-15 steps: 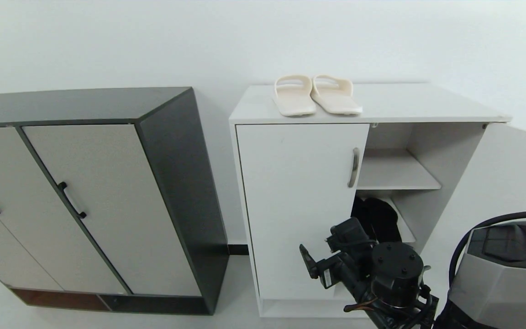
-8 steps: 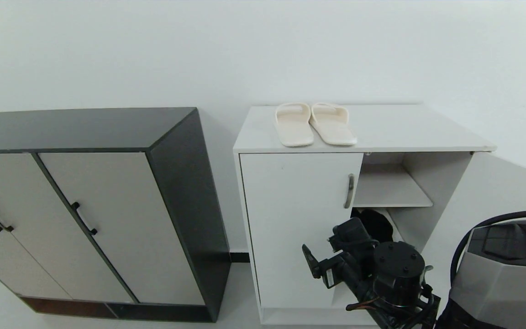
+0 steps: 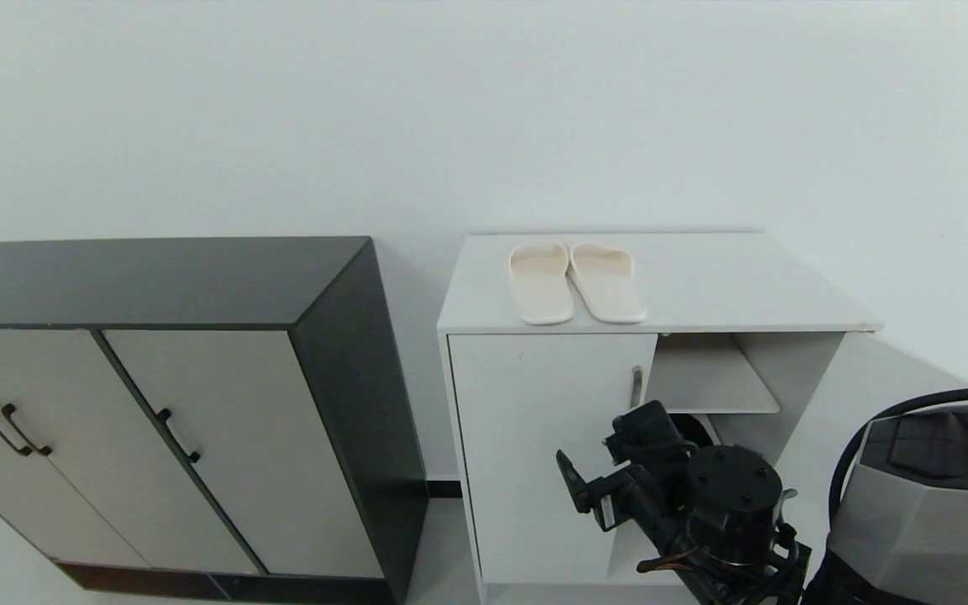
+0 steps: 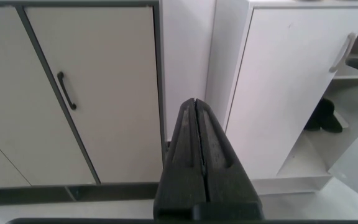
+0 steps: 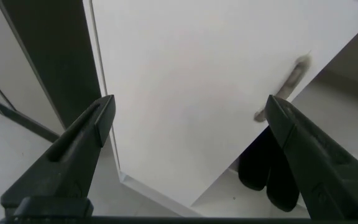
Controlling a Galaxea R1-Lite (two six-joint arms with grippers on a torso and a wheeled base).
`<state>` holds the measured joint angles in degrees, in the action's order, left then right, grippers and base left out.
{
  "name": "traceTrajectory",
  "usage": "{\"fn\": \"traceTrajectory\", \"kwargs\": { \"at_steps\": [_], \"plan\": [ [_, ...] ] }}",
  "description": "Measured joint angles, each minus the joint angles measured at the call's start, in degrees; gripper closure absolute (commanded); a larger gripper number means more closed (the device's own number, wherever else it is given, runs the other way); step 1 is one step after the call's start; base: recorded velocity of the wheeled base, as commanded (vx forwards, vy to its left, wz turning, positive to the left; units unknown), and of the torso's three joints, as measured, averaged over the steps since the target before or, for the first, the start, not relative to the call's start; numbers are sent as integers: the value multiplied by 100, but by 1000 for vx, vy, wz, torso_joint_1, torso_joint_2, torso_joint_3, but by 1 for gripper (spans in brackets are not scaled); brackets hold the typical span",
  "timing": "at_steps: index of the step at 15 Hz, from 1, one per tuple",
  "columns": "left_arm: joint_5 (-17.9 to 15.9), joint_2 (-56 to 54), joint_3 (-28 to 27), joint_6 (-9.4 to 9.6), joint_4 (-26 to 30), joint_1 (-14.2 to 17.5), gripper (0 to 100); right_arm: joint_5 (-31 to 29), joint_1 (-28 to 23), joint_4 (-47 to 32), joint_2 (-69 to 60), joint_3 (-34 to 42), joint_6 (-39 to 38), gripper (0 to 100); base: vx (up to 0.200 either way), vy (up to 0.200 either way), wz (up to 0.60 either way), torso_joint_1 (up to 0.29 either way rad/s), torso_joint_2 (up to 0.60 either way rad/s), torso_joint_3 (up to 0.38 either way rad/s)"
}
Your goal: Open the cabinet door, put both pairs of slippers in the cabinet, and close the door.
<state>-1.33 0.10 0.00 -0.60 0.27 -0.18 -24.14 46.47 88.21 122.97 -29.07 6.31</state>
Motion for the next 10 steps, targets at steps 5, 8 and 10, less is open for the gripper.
{"fn": "traceTrajectory", "kwargs": {
  "at_steps": [5,8,10],
  "plan": [
    [0,0,-2,-9,-2,0,100,5,0,4,0,5,0,0,0,0,0,258,-587,-329],
    [2,0,-2,-9,0,0,100,112,0,20,0,9,0,0,0,0,0,225,-505,-273],
    [0,0,-2,-6,-2,0,100,216,0,165,16,55,99,0,0,0,0,49,-102,-63]
  ]
}}
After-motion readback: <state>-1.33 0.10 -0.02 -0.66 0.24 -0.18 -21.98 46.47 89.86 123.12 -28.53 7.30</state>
